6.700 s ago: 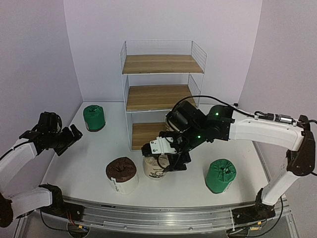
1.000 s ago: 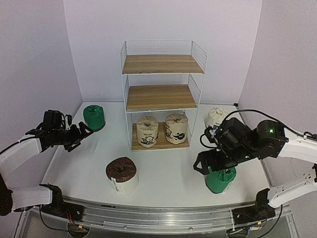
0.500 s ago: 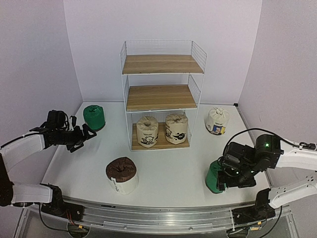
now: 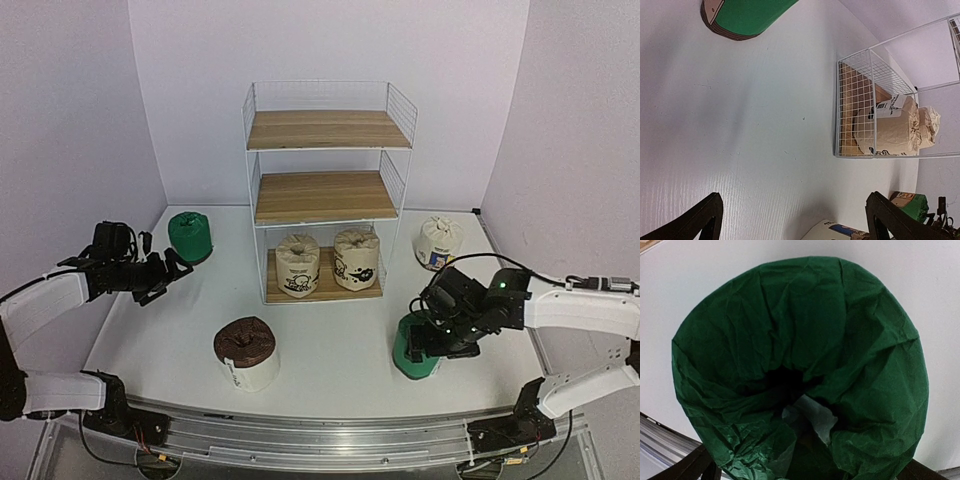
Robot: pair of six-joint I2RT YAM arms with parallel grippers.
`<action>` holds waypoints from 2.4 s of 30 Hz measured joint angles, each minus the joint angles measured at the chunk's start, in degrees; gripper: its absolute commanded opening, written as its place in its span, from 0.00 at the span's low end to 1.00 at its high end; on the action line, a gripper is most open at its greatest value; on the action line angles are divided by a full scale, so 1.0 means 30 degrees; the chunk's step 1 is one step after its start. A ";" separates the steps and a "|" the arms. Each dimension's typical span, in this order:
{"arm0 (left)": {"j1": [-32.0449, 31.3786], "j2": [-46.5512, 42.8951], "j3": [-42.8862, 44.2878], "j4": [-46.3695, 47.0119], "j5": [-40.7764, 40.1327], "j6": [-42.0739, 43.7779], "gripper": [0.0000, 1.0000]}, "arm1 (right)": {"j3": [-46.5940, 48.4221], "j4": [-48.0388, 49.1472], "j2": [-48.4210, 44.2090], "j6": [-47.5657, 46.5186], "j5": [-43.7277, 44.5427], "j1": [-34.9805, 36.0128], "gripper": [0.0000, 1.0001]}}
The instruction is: Place and organize the paper towels onto the shelf
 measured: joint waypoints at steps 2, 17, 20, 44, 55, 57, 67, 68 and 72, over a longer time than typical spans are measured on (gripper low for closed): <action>0.0000 -0.0029 0.0000 -0.0015 -0.0038 -0.0007 1.00 | 0.0714 0.0822 0.1110 -0.0249 -0.0230 -0.0022 0.95; 0.0000 -0.0439 0.0000 -0.0280 -0.0666 -0.0016 1.00 | 0.2518 0.6572 0.4341 -0.1559 -0.0628 0.1660 0.94; 0.0000 -0.0559 0.0000 -0.0463 -0.0780 -0.0025 1.00 | 0.1431 0.6868 0.2997 -0.2254 -0.0175 0.1724 0.94; 0.0000 -0.0745 0.0000 -0.0491 -0.1382 -0.0253 1.00 | -0.1428 1.1623 0.3478 -1.0678 0.2057 0.2047 0.98; 0.0000 -0.0753 0.0000 -0.0498 -0.1515 -0.0546 1.00 | -0.1992 1.4506 0.4173 -1.1090 0.3250 0.2047 0.98; 0.0000 -0.0753 0.0000 -0.0498 -0.1515 -0.0546 1.00 | -0.2040 1.4748 0.4180 -1.1371 0.3303 0.2047 0.98; 0.0000 -0.0753 0.0000 -0.0519 -0.1493 -0.0533 1.00 | -0.2062 1.7220 0.5549 -1.3019 0.3032 0.1630 0.96; 0.0000 -0.0753 0.0000 -0.0527 -0.1493 -0.0532 1.00 | -0.2062 1.7504 0.5690 -1.3171 0.2887 0.1532 0.95; 0.0000 -0.0753 0.0005 -0.0765 -0.1493 -0.0517 1.00 | -0.2035 1.8491 0.6198 -1.3597 0.2354 0.1201 0.87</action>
